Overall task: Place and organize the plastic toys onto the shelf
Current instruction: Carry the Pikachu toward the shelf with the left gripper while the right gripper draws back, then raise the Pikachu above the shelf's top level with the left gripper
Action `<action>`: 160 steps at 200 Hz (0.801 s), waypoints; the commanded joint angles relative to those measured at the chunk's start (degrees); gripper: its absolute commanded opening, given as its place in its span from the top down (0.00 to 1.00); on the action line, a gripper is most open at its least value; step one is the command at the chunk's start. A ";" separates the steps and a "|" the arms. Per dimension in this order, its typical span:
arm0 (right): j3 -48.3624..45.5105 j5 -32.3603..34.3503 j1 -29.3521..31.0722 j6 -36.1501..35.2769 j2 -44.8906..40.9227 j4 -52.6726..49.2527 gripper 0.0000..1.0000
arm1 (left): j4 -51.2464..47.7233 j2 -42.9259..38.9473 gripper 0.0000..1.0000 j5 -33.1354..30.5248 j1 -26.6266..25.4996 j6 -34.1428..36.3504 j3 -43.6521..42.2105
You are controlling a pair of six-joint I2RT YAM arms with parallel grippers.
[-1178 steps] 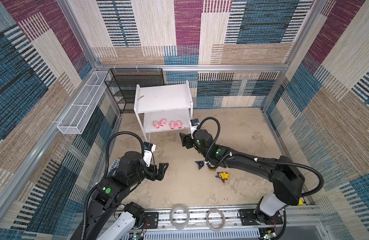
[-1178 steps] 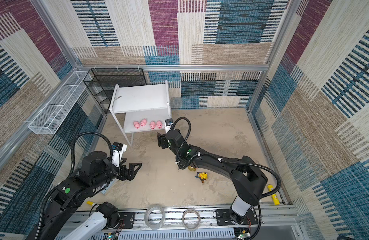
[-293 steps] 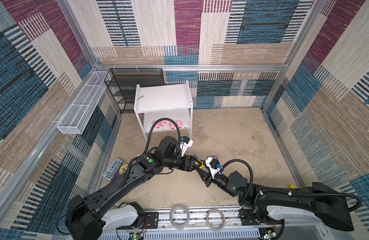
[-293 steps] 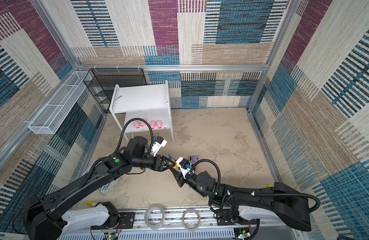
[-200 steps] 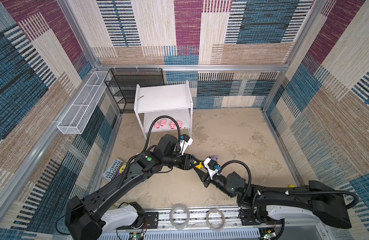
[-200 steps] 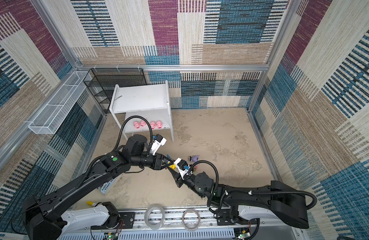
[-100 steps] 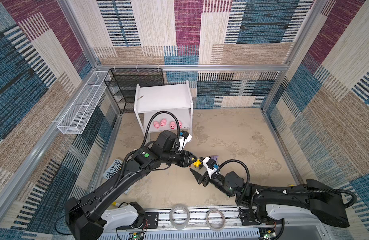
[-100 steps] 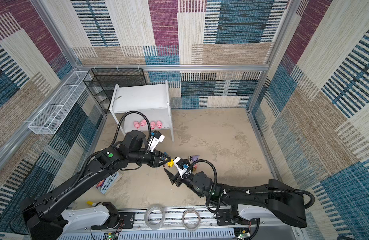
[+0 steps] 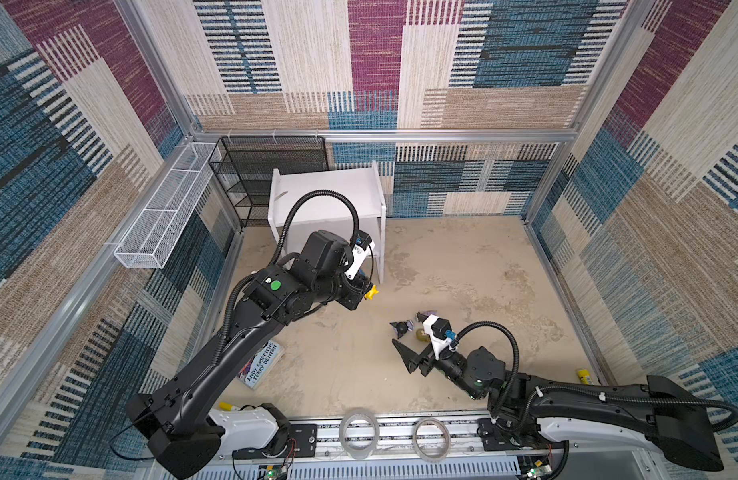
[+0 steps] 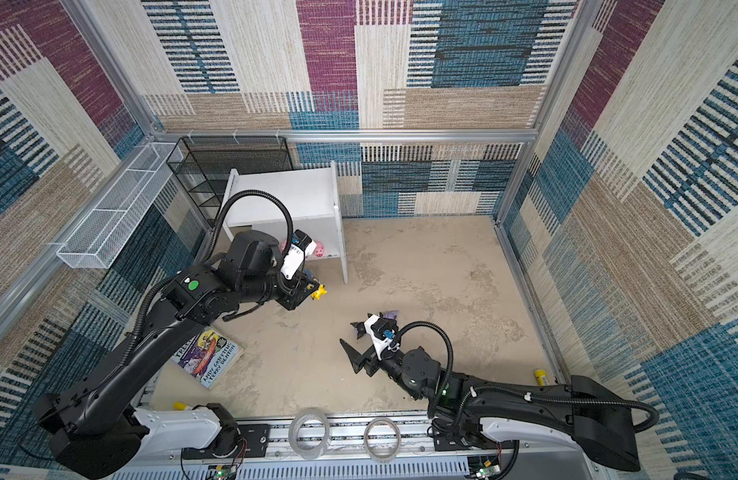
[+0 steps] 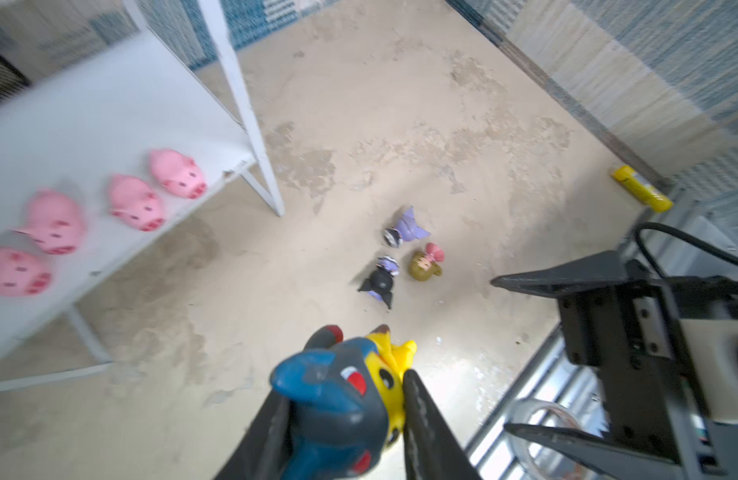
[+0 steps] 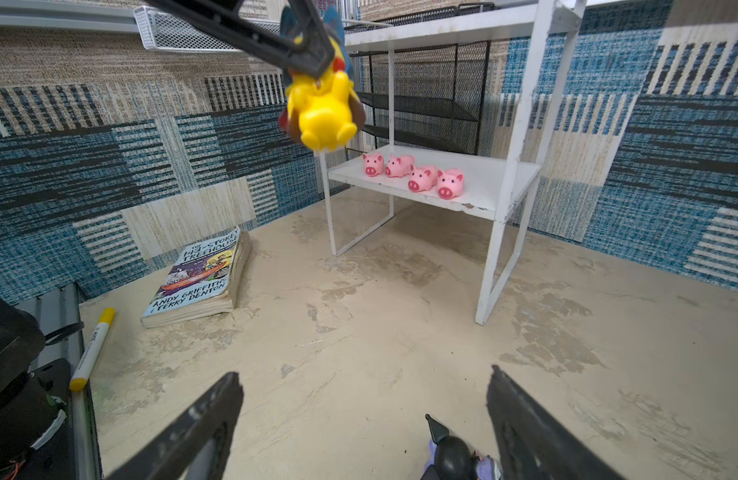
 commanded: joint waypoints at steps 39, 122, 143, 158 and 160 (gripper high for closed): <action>-1.50 3.53 0.01 0.17 -8.31 -7.79 0.06 | -1.26 6.79 1.00 -17.65 0.82 21.57 15.51; -4.46 6.74 -0.04 3.16 -23.47 -18.72 0.06 | 8.21 9.24 1.00 -15.75 9.93 44.74 19.86; -4.55 7.01 0.00 3.62 -23.68 -19.42 0.06 | 5.34 11.77 1.00 -13.24 14.45 45.46 24.52; -4.37 7.00 -0.03 4.17 -23.20 -19.18 0.06 | 4.64 13.10 1.00 -11.01 17.57 45.75 26.23; -4.37 6.88 -0.01 4.17 -23.06 -19.11 0.06 | 4.38 13.28 1.00 -10.54 18.19 45.87 26.47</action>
